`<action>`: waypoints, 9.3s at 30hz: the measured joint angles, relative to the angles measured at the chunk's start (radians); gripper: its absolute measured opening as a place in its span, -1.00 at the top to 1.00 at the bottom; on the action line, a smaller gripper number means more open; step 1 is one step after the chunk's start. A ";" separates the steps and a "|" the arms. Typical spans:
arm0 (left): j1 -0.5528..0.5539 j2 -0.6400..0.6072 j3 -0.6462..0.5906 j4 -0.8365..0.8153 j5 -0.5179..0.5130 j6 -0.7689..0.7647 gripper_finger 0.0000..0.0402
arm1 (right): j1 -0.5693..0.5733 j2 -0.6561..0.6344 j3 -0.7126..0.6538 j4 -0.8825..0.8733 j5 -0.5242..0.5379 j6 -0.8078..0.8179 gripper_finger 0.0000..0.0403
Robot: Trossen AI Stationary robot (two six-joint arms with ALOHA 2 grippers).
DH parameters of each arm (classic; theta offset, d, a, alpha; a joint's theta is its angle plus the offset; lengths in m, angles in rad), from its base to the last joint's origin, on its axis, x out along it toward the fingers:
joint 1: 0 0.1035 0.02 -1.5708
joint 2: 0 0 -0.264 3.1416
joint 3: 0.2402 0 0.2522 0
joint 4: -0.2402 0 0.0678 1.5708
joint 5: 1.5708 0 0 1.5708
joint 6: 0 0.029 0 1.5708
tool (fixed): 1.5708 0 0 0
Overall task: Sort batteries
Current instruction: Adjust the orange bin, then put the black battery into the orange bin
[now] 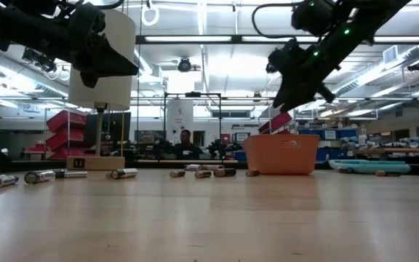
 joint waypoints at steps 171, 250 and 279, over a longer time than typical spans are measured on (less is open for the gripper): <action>0.000 0.000 0.000 -0.019 0.000 0.033 0.85 | -0.301 0.599 0.459 -0.259 0.133 -0.091 1.00; 0.000 0.000 0.000 -0.023 0.000 0.055 0.85 | -0.152 0.346 0.418 -0.959 0.071 0.222 1.00; 0.000 0.000 0.000 -0.064 0.038 0.003 0.85 | -0.260 0.325 0.073 -0.555 0.053 0.237 1.00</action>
